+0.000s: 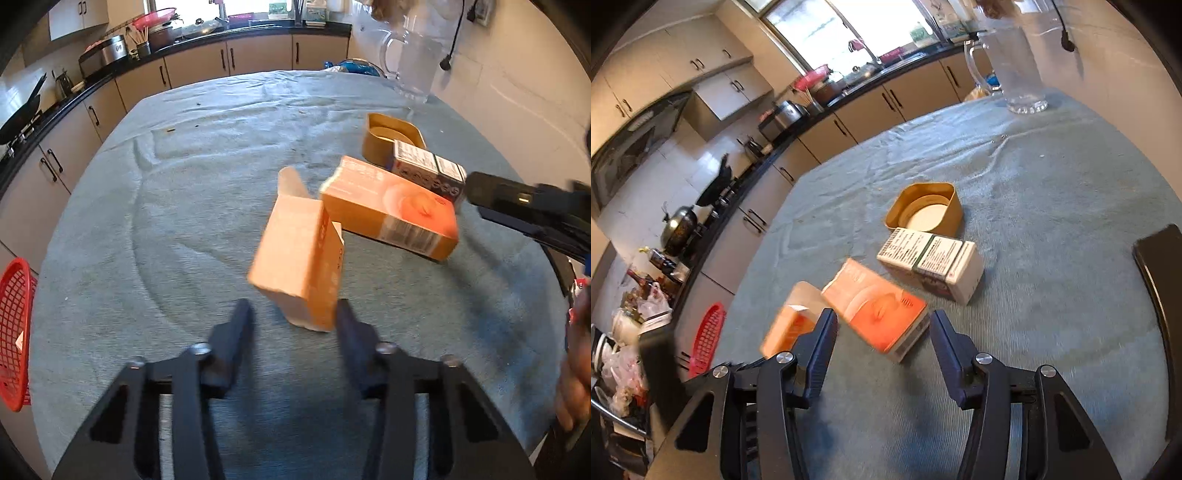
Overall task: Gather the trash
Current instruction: 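Push the orange boxes apart with the right tool, then grasp the small orange box with left tool while right tool grasps the long orange box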
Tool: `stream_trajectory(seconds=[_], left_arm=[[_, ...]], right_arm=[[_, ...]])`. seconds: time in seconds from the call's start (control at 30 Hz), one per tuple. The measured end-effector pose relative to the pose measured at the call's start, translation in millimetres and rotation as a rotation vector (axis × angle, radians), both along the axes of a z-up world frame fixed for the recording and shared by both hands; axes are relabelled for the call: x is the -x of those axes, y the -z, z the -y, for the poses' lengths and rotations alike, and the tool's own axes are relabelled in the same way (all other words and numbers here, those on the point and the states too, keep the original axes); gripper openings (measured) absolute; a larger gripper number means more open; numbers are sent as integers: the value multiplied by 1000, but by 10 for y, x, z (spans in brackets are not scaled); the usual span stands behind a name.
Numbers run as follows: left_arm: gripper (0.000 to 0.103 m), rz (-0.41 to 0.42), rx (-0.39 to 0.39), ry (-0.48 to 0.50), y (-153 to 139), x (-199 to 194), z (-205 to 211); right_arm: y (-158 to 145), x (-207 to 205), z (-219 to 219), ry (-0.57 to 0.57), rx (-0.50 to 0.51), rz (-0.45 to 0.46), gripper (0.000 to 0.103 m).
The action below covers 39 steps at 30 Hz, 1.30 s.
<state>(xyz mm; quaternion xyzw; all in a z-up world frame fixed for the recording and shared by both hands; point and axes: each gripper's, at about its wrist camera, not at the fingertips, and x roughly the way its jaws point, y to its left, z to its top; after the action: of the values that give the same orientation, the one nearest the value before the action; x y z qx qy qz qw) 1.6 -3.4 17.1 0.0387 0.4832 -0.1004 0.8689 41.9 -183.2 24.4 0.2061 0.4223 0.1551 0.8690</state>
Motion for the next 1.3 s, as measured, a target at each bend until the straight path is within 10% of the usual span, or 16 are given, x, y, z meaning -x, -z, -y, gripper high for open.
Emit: stream_trajectory(seconds=[0.17,0.4,0.57,0.93,1.07,1.3], left_arm=[[17,7,61,-5,-13,3,-239],[13,5,105,31,-12,4,-365],[54,34,73,58,-87,28,-418],[56,38,64,181,-142,-265,-349],[30,13,88,183,-77,-383,-287],[21,37,157,124,-111,-321,-447]], right_arm=[[80,-206,-109,-12,40,-19,56],[141,-167,-323,-119,69,-52,56],[112,-57,-405,-164,122,-39,56],[50,-51,-247,-100,117,-20,56],[33,-26,-183,-90,114,-16,56],[8,-98,-328,-139,150,-6,63]])
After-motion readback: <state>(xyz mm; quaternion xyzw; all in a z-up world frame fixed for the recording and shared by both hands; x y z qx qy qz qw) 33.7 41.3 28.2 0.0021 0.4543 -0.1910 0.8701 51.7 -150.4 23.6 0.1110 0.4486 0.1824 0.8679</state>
